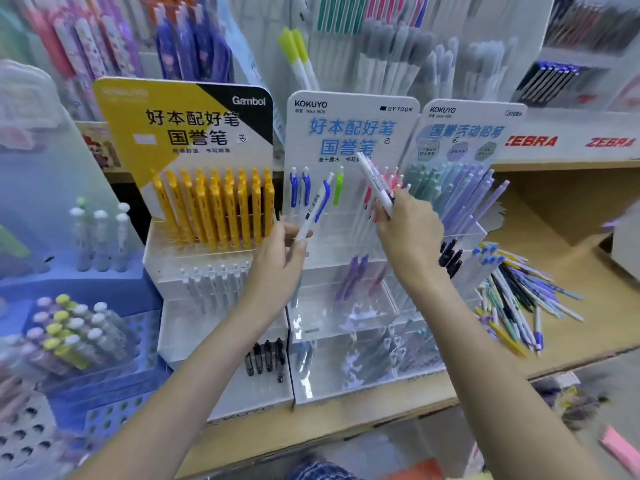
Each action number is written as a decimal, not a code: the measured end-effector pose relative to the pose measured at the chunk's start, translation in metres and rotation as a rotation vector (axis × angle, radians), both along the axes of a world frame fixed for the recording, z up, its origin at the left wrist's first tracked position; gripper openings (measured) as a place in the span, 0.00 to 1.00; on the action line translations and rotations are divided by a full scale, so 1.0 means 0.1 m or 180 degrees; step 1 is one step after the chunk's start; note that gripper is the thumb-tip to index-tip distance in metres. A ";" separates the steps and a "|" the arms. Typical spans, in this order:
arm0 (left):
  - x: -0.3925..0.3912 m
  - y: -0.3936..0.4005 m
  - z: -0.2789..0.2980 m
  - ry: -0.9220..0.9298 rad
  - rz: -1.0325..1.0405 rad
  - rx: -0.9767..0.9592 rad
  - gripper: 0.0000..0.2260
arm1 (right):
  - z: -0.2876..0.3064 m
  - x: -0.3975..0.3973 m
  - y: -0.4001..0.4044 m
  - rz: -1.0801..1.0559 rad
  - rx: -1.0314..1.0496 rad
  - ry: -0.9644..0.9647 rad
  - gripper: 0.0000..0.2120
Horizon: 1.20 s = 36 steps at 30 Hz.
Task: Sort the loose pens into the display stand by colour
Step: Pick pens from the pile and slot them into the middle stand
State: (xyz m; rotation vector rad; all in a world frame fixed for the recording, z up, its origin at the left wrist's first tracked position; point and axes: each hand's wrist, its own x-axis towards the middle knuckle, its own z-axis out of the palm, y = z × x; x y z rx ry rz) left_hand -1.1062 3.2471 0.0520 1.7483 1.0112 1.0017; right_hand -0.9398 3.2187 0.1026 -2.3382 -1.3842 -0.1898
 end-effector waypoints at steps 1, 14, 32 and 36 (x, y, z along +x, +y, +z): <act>-0.02 0.02 -0.02 0.0081 0.0025 0.0050 0.02 | -0.02 -0.04 0.01 -0.0092 0.0002 0.0034 0.14; 0.00 0.12 0.15 0.0315 -0.0411 0.0464 0.03 | 0.32 -0.19 -0.11 0.0789 0.1050 0.2838 0.06; -0.44 0.31 -0.10 0.1737 -0.0197 0.1294 0.11 | 0.32 -0.34 0.52 0.0822 0.1038 0.0440 0.09; -0.46 0.31 -0.11 0.1665 -0.0191 0.1272 0.12 | 0.29 -0.26 0.44 0.0678 0.1117 0.0567 0.05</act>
